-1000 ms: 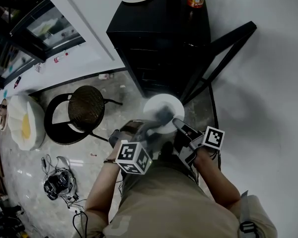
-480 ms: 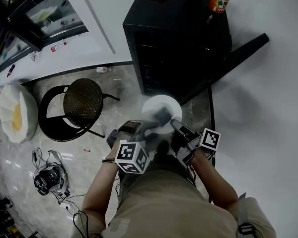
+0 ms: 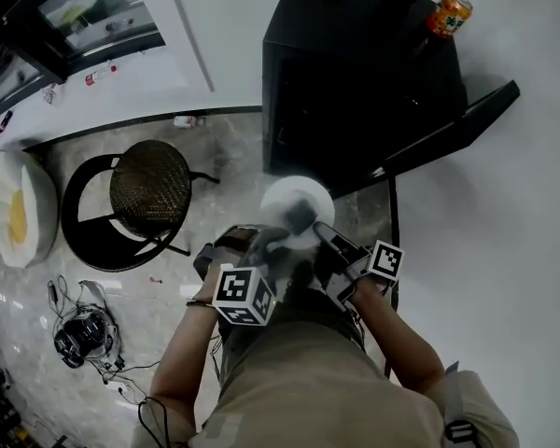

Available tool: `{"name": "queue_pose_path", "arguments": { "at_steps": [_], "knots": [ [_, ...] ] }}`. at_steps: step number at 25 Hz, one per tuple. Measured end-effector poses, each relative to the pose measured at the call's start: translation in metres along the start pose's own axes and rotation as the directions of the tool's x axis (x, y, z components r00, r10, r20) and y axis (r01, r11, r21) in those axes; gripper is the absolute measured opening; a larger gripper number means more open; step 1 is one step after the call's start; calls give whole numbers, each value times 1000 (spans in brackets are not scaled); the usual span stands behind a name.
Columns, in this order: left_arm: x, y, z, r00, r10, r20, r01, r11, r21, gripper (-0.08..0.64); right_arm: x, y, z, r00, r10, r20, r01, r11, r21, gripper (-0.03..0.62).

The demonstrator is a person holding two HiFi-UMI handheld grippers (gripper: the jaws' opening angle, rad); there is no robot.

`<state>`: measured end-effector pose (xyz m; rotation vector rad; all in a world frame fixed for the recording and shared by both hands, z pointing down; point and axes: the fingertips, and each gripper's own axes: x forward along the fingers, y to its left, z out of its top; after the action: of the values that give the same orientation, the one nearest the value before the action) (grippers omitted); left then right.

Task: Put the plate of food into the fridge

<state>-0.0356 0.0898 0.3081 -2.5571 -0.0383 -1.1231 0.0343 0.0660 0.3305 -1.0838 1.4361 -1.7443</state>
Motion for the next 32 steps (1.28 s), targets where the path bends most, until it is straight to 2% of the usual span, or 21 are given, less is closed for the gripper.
{"name": "queue_pose_path", "arguments": {
  "at_steps": [6, 11, 18, 22, 32],
  "knots": [
    [-2, 12, -32, 1000, -5, -13, 5, 1000, -14, 110, 32, -10, -5, 1000, -14, -19, 13, 999, -36, 44],
    [-4, 26, -56, 1000, 5, -11, -6, 998, -59, 109, 55, -21, -2, 999, -38, 7, 38, 999, -15, 44],
    [-4, 37, -83, 1000, -3, -1, 3, 997, -79, 109, 75, -33, -1, 999, -36, 35, 37, 999, -32, 44],
    [9, 35, -93, 1000, -27, -14, 27, 998, -50, 109, 81, -44, 3, 998, -44, 54, 45, 999, -16, 44],
    [48, 34, -91, 998, -61, -30, 60, 998, -16, 109, 77, -70, 22, 996, -55, 71, 57, 998, -15, 44]
  ]
}}
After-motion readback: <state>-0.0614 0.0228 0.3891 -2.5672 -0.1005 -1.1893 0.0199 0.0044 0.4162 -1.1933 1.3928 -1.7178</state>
